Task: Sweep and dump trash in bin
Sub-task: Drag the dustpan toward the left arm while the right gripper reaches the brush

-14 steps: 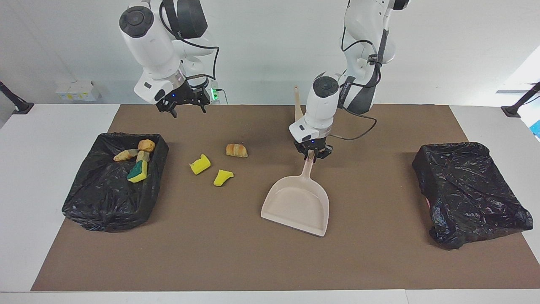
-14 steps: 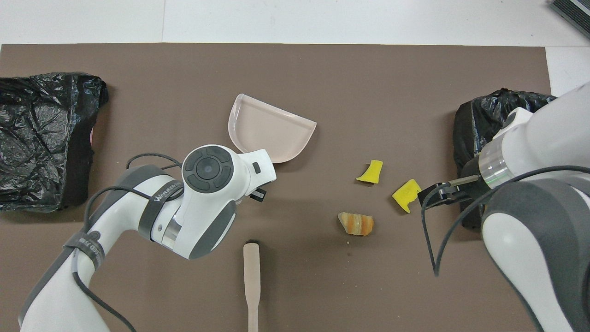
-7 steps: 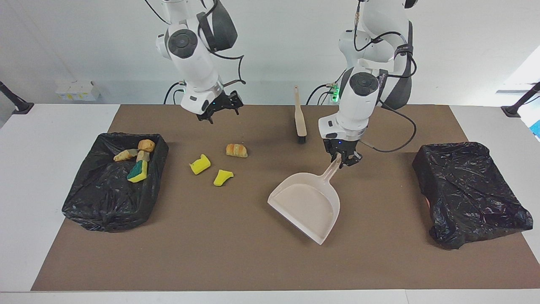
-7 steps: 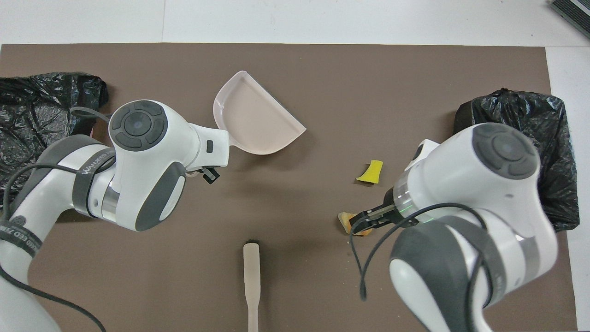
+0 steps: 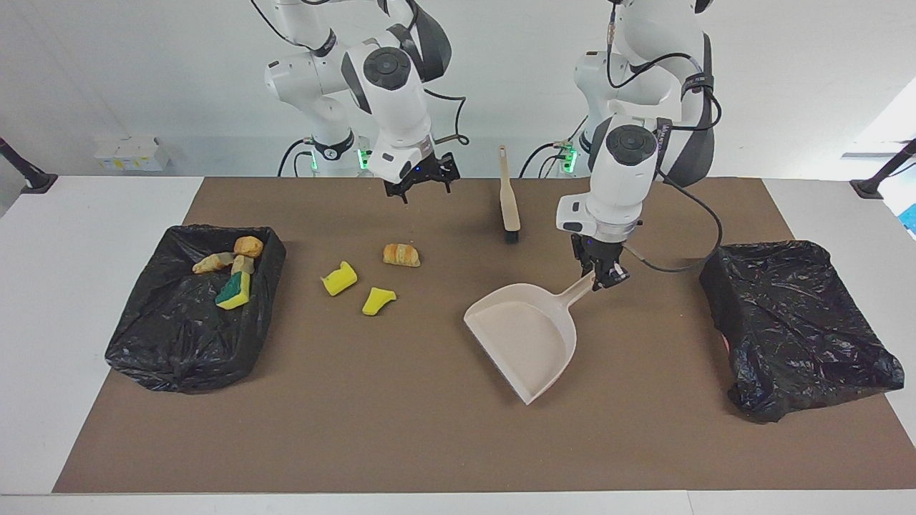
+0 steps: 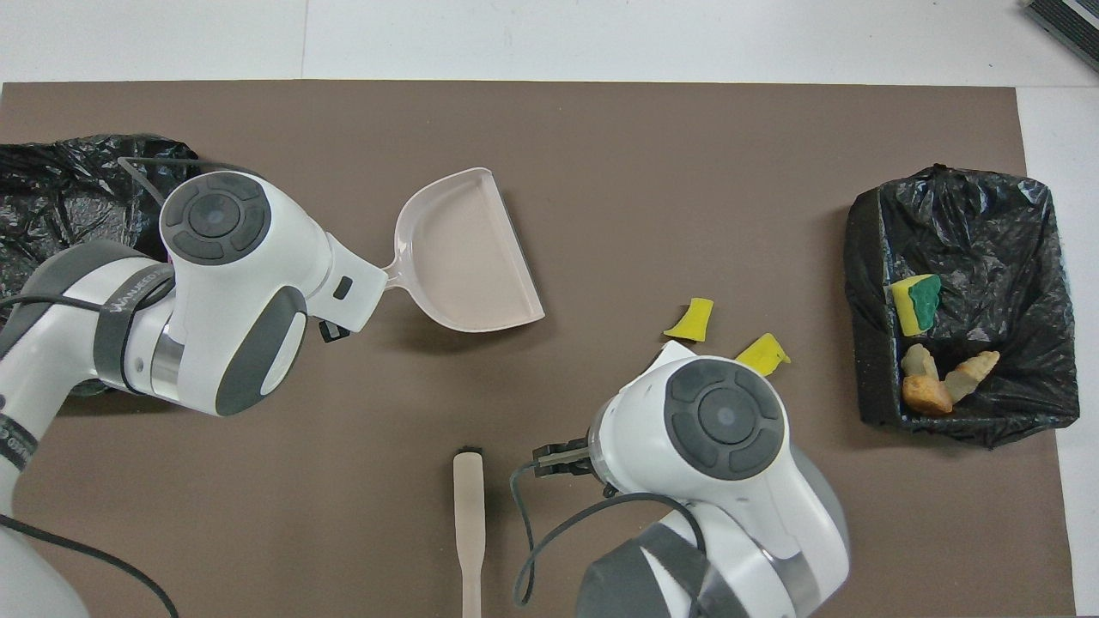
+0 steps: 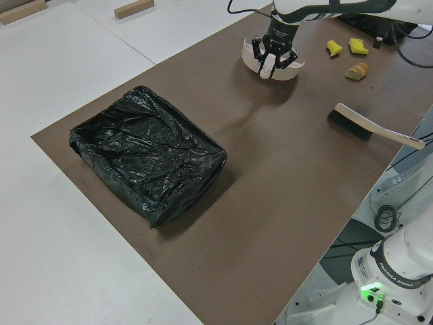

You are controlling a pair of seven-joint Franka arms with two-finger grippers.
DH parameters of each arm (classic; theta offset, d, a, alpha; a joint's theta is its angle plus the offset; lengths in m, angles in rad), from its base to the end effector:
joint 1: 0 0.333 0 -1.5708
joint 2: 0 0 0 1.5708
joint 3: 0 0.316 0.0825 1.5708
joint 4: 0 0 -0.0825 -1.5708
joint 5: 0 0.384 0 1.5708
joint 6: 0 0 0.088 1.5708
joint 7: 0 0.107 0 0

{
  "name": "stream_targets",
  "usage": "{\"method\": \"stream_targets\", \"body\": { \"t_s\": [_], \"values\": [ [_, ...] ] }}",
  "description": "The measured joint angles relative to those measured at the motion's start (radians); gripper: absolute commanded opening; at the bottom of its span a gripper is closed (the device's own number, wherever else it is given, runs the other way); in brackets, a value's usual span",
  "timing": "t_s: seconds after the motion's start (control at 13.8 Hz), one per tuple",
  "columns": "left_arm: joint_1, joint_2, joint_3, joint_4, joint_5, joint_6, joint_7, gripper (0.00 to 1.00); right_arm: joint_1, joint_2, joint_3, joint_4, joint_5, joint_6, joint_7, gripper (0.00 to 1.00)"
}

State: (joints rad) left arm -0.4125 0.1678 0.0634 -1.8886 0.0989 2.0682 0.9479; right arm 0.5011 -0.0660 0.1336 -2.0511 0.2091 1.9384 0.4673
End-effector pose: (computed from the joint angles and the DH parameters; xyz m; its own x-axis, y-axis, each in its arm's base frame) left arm 0.5666 -0.2023 0.4190 0.2259 -0.9713 -0.0739 -0.9730 -0.2214 -0.0649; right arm 0.4176 0.3263 0.4646 0.9870 0.0951 -0.1297 0.0770 -0.9875 -0.1377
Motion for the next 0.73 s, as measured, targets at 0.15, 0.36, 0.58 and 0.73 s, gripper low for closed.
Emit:
{"method": "stream_targets", "body": {
  "t_s": [0.15, 0.36, 0.58, 0.73],
  "values": [
    [0.019, 0.000, 0.001, -0.003, 0.001, 0.000, 0.118, 0.00, 0.061, 0.002, -0.001, -0.009, 0.000, 0.036, 0.104, 1.00],
    [0.049, 0.000, 0.002, -0.004, 0.021, -0.004, 0.284, 0.00, 0.181, 0.030, 0.000, -0.023, -0.018, 0.113, 0.288, 1.00],
    [0.051, 0.000, -0.003, -0.004, 0.069, -0.021, 0.309, 0.00, 0.271, 0.071, 0.000, -0.027, -0.088, 0.126, 0.428, 1.00],
    [0.051, 0.000, -0.005, -0.006, 0.073, -0.032, 0.311, 0.00, 0.336, 0.111, 0.000, -0.032, -0.138, 0.164, 0.533, 1.00]
  ]
}}
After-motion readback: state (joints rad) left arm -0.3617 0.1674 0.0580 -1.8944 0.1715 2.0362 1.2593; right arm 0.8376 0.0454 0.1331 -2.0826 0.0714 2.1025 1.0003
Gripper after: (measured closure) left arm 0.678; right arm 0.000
